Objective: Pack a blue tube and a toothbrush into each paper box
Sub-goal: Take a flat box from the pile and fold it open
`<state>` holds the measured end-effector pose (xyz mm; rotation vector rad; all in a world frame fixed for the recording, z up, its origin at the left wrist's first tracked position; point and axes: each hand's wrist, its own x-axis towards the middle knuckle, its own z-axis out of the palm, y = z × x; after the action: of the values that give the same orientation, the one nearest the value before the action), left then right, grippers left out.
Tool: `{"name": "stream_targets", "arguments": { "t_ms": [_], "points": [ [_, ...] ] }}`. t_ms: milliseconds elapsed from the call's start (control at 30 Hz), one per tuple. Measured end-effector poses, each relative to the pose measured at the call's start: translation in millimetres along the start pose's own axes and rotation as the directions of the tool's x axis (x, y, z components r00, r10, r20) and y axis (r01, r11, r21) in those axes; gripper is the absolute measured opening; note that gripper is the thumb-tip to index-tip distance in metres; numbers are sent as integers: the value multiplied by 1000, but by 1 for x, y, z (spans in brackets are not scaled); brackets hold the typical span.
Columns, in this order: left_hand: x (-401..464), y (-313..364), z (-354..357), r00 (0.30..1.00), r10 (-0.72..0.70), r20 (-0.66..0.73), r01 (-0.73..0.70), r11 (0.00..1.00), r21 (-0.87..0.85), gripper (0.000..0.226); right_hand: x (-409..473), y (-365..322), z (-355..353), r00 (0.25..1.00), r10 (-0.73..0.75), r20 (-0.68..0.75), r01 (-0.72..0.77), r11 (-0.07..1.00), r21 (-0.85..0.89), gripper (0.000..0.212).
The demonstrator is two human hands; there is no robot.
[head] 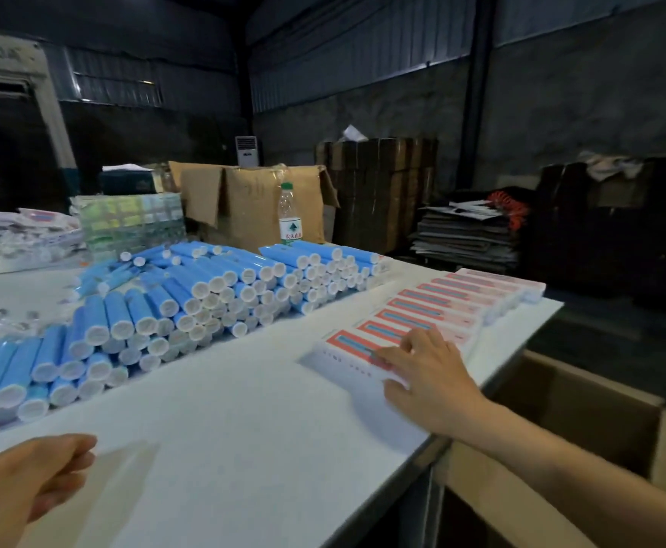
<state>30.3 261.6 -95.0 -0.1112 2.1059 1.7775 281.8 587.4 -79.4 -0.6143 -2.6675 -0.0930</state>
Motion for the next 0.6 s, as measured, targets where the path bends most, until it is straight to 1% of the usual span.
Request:
{"name": "stream_targets", "arguments": {
  "t_ms": [100, 133, 167, 200, 233, 267, 300, 400, 433, 500, 567, 600],
  "points": [
    [-3, 7, 2, 999, -40, -33, 41, 999, 26, 24, 8, 33, 4, 997, 68, -41, -69, 997, -28, 45],
    [-9, 9, 3, 998, -36, -57, 39, 998, 43, 21, 9, 40, 5, 995, 92, -42, -93, 995, -38, 44],
    [-18, 10, 4, 996, -3, -92, 10, 998, 66, 18, 10, 44, 6, 993, 110, -38, -111, 992, -50, 44],
    [-30, 9, 3, 991, 66, -120, -56, 995, 85, 17, 11, 47, 5, 993, 117, -31, -119, 991, -68, 44],
    [-43, 7, 3, 980, 160, -117, -151, 985, 86, 17, 13, 47, 3, 993, 115, -27, -117, 988, -100, 44],
    [-59, 6, 2, 964, 251, -91, -245, 967, 66, 17, 14, 44, 0, 994, 104, -45, -109, 986, -129, 43],
    [-72, 5, 2, 947, 314, -67, -311, 949, 50, 19, 17, 36, -4, 994, 76, -84, -88, 986, -143, 42],
    [-85, 5, 2, 929, 369, -26, -366, 928, 67, 19, 32, -8, -15, 959, -50, -278, 34, 998, -62, 25],
    [-84, 4, 1, 929, 371, -12, -369, 926, 76, 19, 38, -30, -19, 950, -86, -300, 85, 996, -16, 22],
    [-79, 3, 0, 929, 370, 11, -369, 924, 98, 19, 50, -77, -26, 930, -190, -316, 229, 969, 92, 24],
    [-76, -1, -1, 923, 382, 43, -384, 917, 107, 20, 57, -127, -26, 894, -299, -334, 374, 909, 186, 23],
    [-76, -2, -1, 919, 390, 54, -394, 914, 101, 22, 58, -151, -24, 888, -333, -317, 413, 880, 234, 20]
  ]
}}
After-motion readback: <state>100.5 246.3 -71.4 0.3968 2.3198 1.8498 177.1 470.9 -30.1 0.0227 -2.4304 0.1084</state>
